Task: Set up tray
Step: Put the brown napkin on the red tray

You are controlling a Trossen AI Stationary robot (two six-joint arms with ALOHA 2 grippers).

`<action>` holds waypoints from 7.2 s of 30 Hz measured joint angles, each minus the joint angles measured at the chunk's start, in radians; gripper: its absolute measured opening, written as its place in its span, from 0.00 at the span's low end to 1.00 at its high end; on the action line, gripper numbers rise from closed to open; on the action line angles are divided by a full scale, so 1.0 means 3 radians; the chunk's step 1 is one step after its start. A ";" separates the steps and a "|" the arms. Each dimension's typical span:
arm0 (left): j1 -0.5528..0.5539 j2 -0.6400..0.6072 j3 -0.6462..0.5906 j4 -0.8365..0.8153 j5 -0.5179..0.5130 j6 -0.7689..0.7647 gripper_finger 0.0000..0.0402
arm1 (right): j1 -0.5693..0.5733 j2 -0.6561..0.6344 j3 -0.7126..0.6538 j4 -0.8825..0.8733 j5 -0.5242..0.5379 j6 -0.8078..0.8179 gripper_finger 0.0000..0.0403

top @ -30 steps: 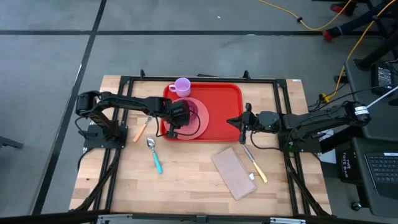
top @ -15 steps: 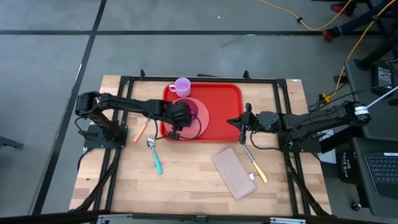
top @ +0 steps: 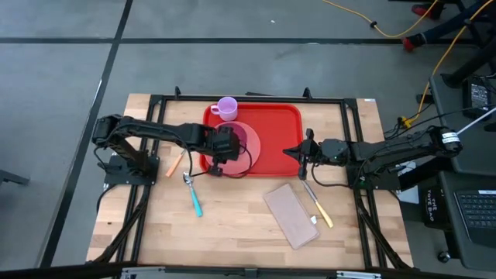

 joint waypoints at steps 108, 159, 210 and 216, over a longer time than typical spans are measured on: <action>-0.1872 -0.1005 -0.1433 0.3017 -0.0868 -0.1906 0.01 | 0.3532 0.3260 0.2937 -0.4685 0.0287 0.1882 0.61; -0.1873 -0.1005 -0.1432 0.3017 -0.0961 -0.1992 0.01 | 0.3495 0.3265 0.2532 -0.3735 0.1077 0.0887 0.51; -0.1874 -0.1005 -0.1432 0.3006 -0.0945 -0.1985 0.01 | 0.3144 0.3262 0.2372 -0.2998 0.1498 -0.0348 0.51; -0.1874 -0.1005 -0.1432 0.3006 -0.0945 -0.1985 0.01 | 0.3082 0.3258 0.2374 -0.2995 0.1445 -0.0440 0.51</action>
